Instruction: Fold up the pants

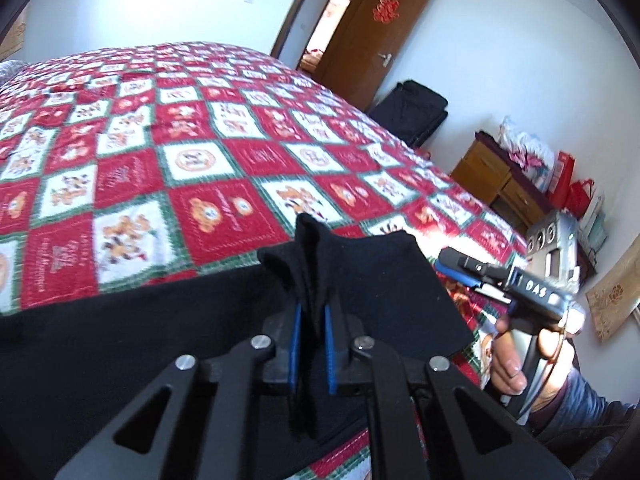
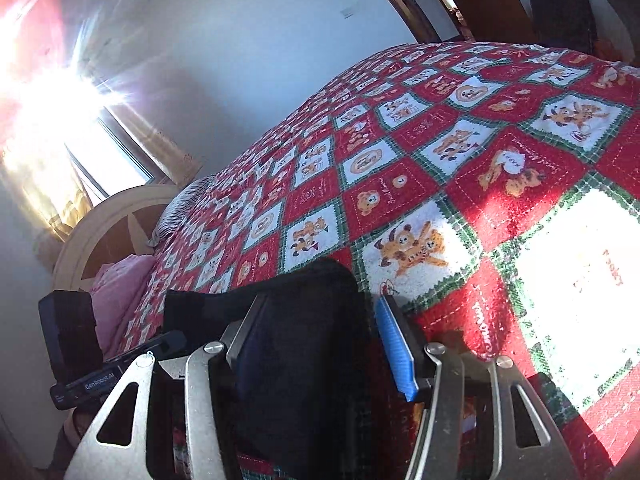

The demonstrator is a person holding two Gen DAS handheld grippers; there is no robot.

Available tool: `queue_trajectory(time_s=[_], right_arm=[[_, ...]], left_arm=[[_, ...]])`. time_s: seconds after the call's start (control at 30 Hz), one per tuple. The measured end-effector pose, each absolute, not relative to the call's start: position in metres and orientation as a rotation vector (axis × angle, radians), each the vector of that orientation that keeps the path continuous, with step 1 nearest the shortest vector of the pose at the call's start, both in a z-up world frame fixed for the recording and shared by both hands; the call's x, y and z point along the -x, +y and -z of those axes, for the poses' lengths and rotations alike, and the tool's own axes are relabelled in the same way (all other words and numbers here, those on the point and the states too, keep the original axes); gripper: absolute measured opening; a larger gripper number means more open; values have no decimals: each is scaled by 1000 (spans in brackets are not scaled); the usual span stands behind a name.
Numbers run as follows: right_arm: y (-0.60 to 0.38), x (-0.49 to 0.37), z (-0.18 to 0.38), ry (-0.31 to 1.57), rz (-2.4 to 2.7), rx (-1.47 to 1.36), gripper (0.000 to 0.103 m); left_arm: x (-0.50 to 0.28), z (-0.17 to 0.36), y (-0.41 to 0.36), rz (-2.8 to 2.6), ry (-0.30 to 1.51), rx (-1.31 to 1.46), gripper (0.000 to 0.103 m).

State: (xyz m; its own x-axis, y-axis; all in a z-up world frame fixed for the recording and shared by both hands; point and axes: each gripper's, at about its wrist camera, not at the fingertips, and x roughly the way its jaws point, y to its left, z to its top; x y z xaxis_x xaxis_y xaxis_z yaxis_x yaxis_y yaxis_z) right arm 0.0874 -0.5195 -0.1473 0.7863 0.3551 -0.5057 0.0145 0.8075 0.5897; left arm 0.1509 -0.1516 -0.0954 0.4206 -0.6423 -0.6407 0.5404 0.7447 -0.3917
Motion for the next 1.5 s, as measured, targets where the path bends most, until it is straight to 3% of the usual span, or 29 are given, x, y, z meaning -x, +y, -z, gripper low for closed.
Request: queue_trajectory(time_s=[0.5, 1.03, 1.27, 1.37, 1.5], right_arm=[[-499, -86, 149, 668, -227, -537, 56], [-424, -63, 128, 617, -529, -277, 56], [-404, -68, 143, 702, -552, -215, 57], [-406, -82, 161, 804, -519, -232, 57], [-406, -85, 170, 835, -515, -212, 57]], left_arm=[[-165, 111, -82, 614, 987, 344, 10], [-162, 123, -52, 551, 981, 352, 10], [-168, 143, -42, 506, 1015, 374, 11], [-164, 148, -40, 481, 1015, 363, 20], [-161, 151, -41, 475, 1000, 350, 22]])
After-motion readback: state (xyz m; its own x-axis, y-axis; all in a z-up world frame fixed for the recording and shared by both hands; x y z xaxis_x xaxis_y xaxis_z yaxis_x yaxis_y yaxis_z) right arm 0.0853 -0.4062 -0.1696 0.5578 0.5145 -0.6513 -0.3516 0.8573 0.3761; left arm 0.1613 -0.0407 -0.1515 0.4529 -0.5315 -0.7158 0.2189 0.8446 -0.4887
